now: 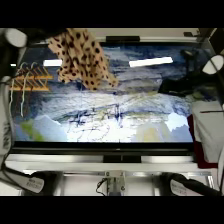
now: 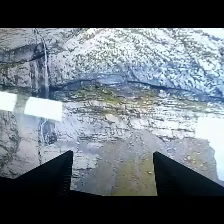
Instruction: Fold the shirts.
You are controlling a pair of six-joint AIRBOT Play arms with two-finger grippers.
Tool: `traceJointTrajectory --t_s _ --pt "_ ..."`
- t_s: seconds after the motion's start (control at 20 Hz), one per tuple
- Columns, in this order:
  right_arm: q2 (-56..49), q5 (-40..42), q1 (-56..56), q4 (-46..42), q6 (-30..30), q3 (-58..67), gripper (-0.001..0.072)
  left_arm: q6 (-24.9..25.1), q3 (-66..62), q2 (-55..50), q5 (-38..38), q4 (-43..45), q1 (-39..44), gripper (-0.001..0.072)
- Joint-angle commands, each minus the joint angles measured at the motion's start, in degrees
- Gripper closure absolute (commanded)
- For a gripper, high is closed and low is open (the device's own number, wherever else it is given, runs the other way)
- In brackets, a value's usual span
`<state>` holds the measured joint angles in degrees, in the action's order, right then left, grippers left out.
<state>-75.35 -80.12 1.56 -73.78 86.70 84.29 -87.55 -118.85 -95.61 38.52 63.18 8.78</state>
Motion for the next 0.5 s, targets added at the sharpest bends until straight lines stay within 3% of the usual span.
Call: traceJointTrajectory --t_s 0.0,0.25,0.45 --pt "5.9 -4.9 0.0 -9.3 -0.5 6.8 0.0099 6.1 0.9 15.9 3.4 0.0 5.4 0.0659" --pt "18.7 -7.8 0.0 -13.8 0.8 11.5 0.0099 3.6 12.3 22.6 11.6 0.0 18.2 0.0659" --pt "24.7 -14.1 0.0 -13.8 2.4 11.5 0.0099 -1.5 26.6 17.9 9.2 -0.2 31.8 0.0659"
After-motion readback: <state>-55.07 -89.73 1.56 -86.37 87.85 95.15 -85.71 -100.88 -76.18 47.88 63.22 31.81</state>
